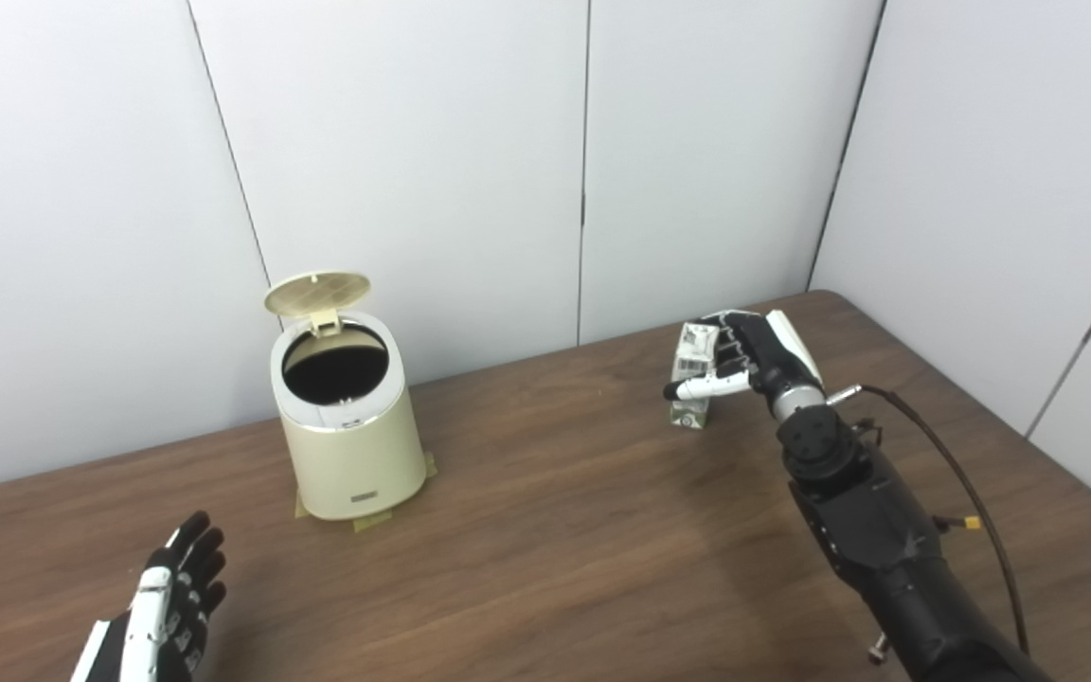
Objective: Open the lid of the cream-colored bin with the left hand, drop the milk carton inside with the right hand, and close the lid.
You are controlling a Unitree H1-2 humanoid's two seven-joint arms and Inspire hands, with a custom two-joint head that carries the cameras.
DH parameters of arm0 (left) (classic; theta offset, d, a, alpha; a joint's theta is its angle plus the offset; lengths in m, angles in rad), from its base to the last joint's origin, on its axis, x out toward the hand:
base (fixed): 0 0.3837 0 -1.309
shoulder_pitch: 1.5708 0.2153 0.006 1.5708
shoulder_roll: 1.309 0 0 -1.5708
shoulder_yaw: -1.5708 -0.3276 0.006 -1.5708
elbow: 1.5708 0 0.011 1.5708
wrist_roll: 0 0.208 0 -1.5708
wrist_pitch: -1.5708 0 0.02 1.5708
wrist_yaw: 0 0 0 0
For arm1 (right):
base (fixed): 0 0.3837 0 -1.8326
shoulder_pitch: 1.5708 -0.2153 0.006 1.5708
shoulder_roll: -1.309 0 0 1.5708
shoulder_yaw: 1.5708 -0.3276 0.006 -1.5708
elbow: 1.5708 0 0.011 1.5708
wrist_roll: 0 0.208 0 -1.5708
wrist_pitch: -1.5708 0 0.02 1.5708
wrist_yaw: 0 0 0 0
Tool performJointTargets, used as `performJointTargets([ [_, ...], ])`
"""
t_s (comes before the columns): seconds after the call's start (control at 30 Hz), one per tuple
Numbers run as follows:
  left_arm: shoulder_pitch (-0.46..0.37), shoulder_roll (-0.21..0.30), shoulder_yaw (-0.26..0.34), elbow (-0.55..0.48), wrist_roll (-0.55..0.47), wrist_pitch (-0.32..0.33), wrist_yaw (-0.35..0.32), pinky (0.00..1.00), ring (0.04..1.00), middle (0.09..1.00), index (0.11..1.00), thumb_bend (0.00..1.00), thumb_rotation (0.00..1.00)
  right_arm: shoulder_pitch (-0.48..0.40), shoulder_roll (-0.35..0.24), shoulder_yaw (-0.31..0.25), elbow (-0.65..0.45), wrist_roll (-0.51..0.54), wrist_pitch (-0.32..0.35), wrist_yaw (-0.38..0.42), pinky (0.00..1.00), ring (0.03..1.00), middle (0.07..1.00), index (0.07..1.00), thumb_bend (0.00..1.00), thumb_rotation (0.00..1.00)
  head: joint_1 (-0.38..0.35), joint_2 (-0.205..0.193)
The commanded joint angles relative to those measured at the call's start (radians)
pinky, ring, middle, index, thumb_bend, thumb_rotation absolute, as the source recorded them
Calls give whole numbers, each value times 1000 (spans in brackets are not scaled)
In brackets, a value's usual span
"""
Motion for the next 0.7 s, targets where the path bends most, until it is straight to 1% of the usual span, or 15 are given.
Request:
performJointTargets([
  [0.0, -23, 0, 4, -35, -11, -6, 7, 1000, 984, 962, 955, 352, 1000, -39, -5, -15, -39, -4, -25, -33, 515, 546, 531, 569, 696, 0, 3, 4],
  [0.03, -23, 0, 3, -37, -10, -3, 8, 1000, 984, 960, 954, 354, 1000, -39, -1, -16, -37, -5, -31, -44, 468, 470, 502, 547, 591, 0, 4, 5],
  [0.07, -22, -2, 2, -40, -9, 1, 10, 1000, 983, 959, 953, 357, 1000, -39, 2, -17, -36, -8, -33, -52, 439, 440, 490, 541, 554, 0, 5, 8],
  [0.13, -22, -3, 0, -47, -7, 7, 13, 1000, 981, 957, 953, 361, 1000, -39, 5, -13, -36, -16, -27, -65, 402, 413, 477, 525, 526, 0, 8, 8],
  [0.23, -21, -3, 0, -44, -14, 0, 9, 1000, 984, 960, 955, 354, 1000, -36, 10, -6, -41, -27, -18, -77, 380, 405, 483, 501, 521, 0, 11, 10],
  [0.33, -21, -4, -1, -42, -14, 1, 10, 1000, 983, 961, 955, 352, 1000, -28, 13, -6, -39, -23, -40, -80, 351, 387, 480, 509, 518, 0, 13, 9],
  [0.43, -22, -5, -2, -38, -10, -3, 12, 1000, 979, 956, 950, 340, 1000, -26, 17, -6, -34, -21, -44, -83, 341, 380, 480, 516, 517, 0, 15, 9],
  [0.53, -22, -7, -4, -34, -6, -10, 14, 1000, 975, 953, 950, 328, 1000, -24, 19, -5, -23, -18, -67, -87, 334, 379, 486, 517, 516, 0, 24, 8],
  [0.67, -19, -12, -10, -34, 4, -9, 21, 1000, 969, 950, 947, 326, 1000, -19, 26, -5, -46, -17, -66, -88, 327, 376, 485, 530, 514, 0, 48, -1],
])
